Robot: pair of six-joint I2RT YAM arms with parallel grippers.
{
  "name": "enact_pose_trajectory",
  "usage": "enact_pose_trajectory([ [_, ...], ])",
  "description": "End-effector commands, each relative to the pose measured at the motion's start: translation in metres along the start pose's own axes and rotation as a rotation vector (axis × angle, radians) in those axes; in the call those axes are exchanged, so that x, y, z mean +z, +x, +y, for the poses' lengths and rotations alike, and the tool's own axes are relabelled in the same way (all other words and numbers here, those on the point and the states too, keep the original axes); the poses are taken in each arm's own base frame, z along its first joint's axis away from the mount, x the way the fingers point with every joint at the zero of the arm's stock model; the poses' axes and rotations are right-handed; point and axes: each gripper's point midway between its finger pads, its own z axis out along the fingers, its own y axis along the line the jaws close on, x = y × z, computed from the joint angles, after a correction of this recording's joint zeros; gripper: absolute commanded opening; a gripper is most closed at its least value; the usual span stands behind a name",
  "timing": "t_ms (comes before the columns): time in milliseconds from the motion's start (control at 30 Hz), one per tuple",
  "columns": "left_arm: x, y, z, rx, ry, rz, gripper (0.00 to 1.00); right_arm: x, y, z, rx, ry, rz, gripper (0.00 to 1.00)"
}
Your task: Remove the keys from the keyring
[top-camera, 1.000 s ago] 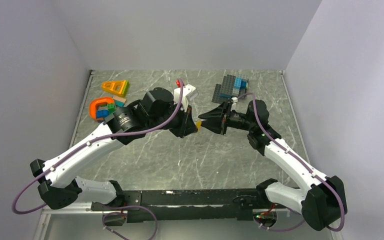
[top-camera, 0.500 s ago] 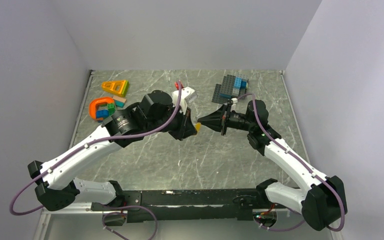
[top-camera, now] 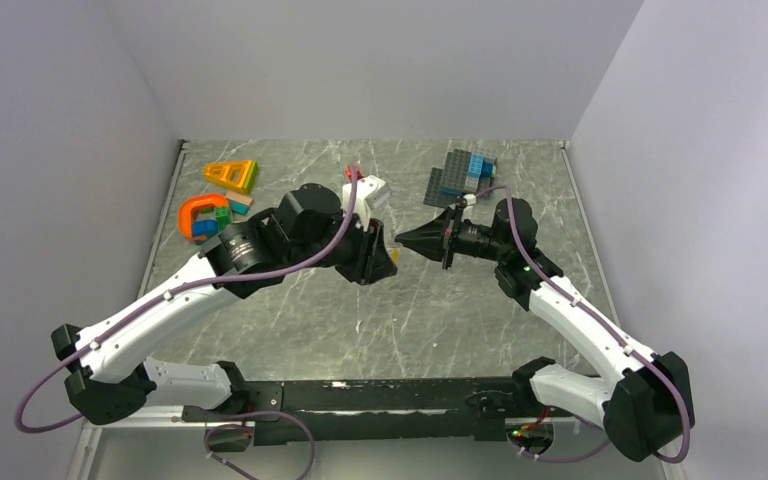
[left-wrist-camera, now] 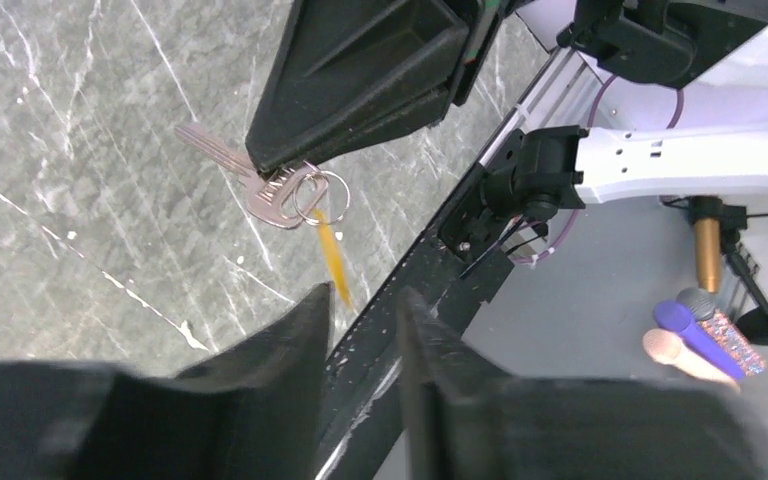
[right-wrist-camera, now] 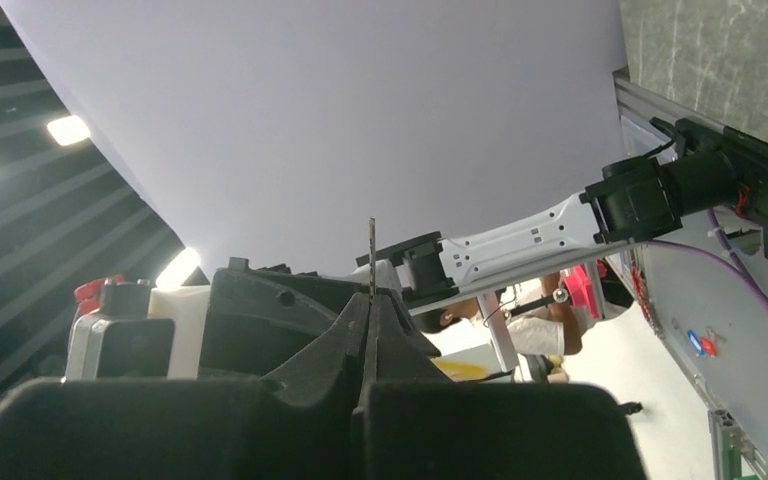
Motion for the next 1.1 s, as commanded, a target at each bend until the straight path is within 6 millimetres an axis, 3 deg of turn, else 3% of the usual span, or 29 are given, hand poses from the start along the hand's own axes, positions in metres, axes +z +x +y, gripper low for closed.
enact_pose_trajectory([
  [0,-0.018,-0.013,-0.016,-0.008,0.054,-0.069,0.45,-0.002,0.009,0.031,-0.037,-0.059,-0.007,0.00],
  [100,-0.026,-0.016,-0.016,0.003,0.042,-0.074,0.65,-0.002,0.009,0.041,-0.090,-0.105,-0.009,0.00],
  [233,-0.042,-0.032,-0.021,0.009,0.034,-0.118,0.72,-0.002,0.012,0.053,-0.149,-0.154,-0.002,0.00],
  [533,-0.092,-0.100,-0.040,-0.099,0.125,-0.368,0.73,-0.014,0.035,0.104,-0.439,-0.340,0.012,0.00],
  [700,-0.113,-0.127,-0.045,-0.140,0.173,-0.462,0.70,-0.026,0.057,0.131,-0.609,-0.444,0.019,0.00],
  [900,-0.129,-0.151,-0.062,-0.156,0.252,-0.533,0.67,-0.037,0.076,0.147,-0.784,-0.513,0.009,0.00],
  [1067,-0.130,-0.158,-0.072,-0.175,0.307,-0.537,0.64,-0.048,0.089,0.157,-0.885,-0.574,-0.014,0.00],
])
